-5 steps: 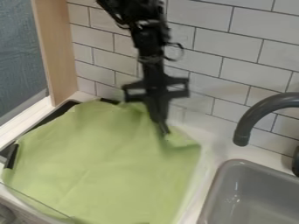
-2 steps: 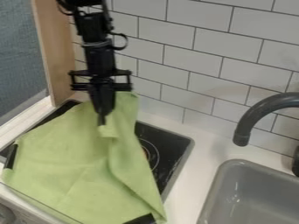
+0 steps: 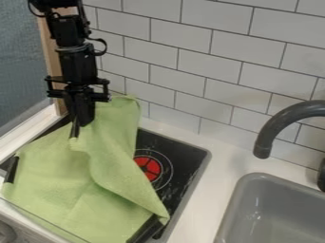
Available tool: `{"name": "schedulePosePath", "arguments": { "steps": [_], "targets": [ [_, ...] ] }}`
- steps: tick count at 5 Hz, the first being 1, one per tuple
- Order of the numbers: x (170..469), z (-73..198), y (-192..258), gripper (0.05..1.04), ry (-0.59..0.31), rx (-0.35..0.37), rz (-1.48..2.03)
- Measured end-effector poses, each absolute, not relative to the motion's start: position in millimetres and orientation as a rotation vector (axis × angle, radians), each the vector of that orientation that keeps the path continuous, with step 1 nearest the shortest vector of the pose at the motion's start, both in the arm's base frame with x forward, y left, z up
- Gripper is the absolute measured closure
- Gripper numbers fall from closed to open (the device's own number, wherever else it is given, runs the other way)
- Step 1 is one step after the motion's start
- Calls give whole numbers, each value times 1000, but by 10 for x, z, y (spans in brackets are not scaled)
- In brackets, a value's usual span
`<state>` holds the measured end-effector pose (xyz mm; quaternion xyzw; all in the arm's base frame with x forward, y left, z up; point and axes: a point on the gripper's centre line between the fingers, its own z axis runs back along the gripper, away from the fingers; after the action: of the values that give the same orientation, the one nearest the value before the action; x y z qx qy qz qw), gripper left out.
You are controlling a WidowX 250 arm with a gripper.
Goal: Fold the cloth from the top right to the bottom left
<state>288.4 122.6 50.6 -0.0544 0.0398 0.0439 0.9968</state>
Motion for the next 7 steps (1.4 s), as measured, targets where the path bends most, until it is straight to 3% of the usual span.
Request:
{"name": "schedulePosePath", "arguments": {
  "steps": [1, 2, 4, 5, 7],
  "targets": [
    [2861, 305, 1296, 1008, 110, -88, 48],
    [2870, 217, 1297, 869, 110, -95, 34],
    [2847, 159, 1274, 262, 131, -111, 46],
    [2856, 161, 1271, 59, 127, -113, 53],
    [2840, 176, 1196, 85, 150, -135, 65]
  ]
}}
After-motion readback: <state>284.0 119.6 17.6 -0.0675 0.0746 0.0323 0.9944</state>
